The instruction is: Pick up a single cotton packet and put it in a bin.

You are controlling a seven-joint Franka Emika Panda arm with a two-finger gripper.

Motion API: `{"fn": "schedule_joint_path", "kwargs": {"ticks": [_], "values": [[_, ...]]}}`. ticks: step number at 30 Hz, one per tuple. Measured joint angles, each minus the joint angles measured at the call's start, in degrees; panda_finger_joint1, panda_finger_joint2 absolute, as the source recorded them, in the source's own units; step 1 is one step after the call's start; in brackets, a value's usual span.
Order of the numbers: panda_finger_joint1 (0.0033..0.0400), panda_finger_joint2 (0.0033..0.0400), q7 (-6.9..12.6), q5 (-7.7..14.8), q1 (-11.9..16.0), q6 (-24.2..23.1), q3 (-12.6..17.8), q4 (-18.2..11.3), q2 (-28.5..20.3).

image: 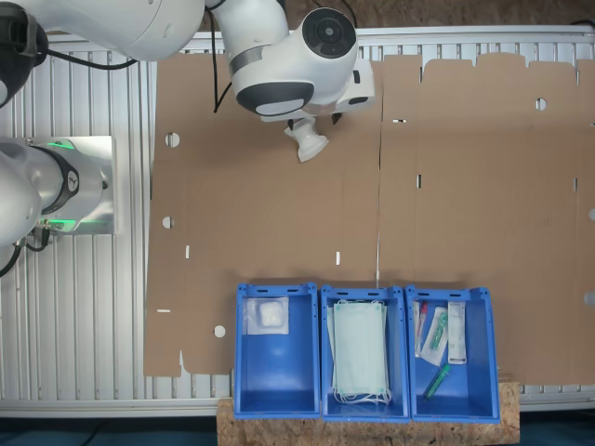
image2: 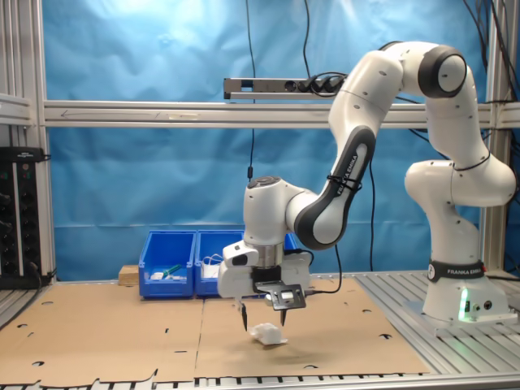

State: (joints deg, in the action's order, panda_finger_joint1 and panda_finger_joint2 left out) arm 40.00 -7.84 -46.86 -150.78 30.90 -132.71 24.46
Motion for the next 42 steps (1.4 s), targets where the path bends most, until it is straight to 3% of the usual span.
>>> {"fn": "schedule_joint_path", "kwargs": {"ticks": [13, 27, 42], "values": [[0.04, 0.04, 0.0, -0.1, 1.8, -2.7, -1.6, -1.0, 1.4], [0.04, 0.04, 0.0, -0.1, 3.3, -4.4, -1.7, -3.0, 2.1], [0.04, 0.04, 0.0, -0.1, 4.5, -5.3, -1.7, -3.1, 2.2]]}}
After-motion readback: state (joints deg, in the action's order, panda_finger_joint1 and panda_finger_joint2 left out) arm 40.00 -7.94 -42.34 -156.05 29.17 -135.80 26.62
